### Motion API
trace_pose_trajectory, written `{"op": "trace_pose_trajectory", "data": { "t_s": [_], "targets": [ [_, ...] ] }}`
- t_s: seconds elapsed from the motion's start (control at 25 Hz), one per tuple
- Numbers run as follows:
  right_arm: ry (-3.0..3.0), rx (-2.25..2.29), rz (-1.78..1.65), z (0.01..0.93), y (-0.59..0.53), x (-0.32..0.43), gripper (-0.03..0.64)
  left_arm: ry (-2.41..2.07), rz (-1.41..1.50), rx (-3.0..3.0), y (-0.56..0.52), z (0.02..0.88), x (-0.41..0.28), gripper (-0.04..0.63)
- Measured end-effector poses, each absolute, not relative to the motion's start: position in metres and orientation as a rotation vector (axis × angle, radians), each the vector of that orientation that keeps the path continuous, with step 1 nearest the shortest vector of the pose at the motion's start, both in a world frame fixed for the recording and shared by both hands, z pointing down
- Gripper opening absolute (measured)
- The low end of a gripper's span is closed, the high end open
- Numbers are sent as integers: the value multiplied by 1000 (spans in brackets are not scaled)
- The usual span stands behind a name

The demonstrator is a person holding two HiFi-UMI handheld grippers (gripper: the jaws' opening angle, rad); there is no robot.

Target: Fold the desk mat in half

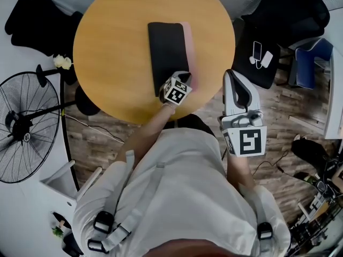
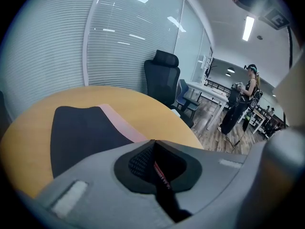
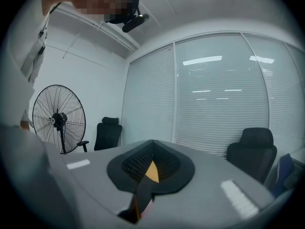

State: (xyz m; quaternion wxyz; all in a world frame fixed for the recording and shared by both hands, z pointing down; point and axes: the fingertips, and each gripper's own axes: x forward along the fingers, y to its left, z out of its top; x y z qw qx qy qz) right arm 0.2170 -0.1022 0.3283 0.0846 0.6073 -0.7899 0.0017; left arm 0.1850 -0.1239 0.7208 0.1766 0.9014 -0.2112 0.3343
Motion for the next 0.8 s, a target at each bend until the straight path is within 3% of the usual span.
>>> {"op": "trace_pose_trajectory", "data": {
  "t_s": [0.48, 0.8],
  "targets": [
    [-2339, 1806, 18, 335, -104, 215, 5, -560, 918, 2517, -117, 742, 191, 6],
    [-2335, 1793, 23, 337, -107, 208, 5, -545, 896, 2485, -117, 751, 192, 66]
  ]
}}
